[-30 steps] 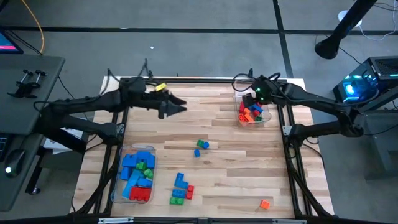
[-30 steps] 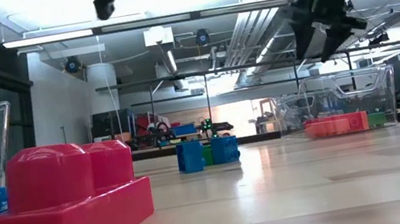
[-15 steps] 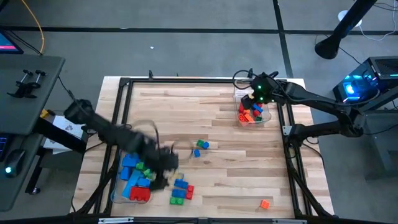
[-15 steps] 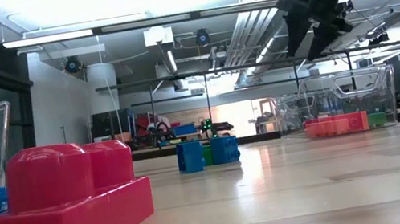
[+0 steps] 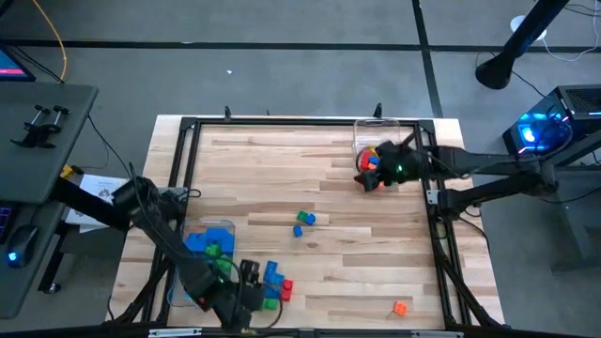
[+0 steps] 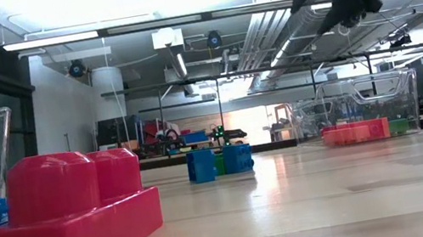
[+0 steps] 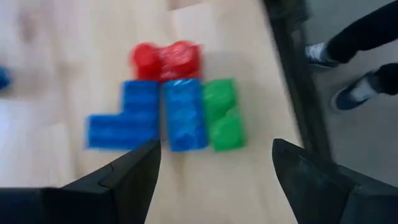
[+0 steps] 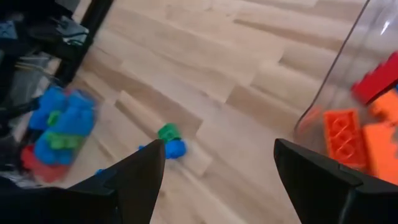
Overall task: Sort blocks by size
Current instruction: Put the large green game piece into the bottom transparent bin
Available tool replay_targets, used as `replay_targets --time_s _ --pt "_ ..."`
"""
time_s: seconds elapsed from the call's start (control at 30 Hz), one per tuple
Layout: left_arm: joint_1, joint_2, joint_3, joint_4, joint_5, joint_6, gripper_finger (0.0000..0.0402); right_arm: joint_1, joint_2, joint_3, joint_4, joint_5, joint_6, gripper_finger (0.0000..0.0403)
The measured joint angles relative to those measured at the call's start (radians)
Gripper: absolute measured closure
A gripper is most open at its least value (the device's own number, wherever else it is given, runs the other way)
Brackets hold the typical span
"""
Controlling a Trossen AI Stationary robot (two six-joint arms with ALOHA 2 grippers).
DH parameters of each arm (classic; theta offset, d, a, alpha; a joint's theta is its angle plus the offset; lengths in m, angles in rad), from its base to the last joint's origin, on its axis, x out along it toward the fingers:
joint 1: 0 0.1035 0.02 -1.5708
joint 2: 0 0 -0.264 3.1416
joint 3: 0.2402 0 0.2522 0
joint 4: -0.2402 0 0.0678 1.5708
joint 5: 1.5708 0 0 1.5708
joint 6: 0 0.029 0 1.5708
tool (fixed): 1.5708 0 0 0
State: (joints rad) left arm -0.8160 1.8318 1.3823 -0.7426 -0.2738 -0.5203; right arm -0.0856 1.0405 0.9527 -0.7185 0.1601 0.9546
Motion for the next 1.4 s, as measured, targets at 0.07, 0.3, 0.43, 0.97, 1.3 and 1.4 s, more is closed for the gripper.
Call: replay_targets --time_s 0.07,0.3,0.43,0.97,1.3,1.4 --pt "-0.013 0.031 0.000 0.066 0.005 -0.003 0.0108 0.059 0.000 0.000 -0.001 0.038 0.063 0.0107" --pt "-0.020 0.075 0.000 0.227 0.130 0.031 0.0108 0.186 0.000 0.000 -0.007 0.138 0.153 0.0107" --pt "0.009 0.107 0.000 0.249 0.160 0.000 0.0108 0.200 0.000 0.000 -0.022 0.147 0.139 0.0107" --pt "0.139 0.129 -0.010 0.249 0.323 -0.054 0.0108 0.200 0.000 0.000 -0.068 0.146 0.056 0.0107" --pt "0.219 0.129 -0.013 0.241 0.388 -0.060 0.0108 0.200 0.000 0.000 -0.071 0.145 0.030 0.0107" --pt "0.234 0.129 -0.013 0.241 0.458 -0.075 0.0108 0.200 0.000 0.000 -0.071 0.145 0.015 0.0107"
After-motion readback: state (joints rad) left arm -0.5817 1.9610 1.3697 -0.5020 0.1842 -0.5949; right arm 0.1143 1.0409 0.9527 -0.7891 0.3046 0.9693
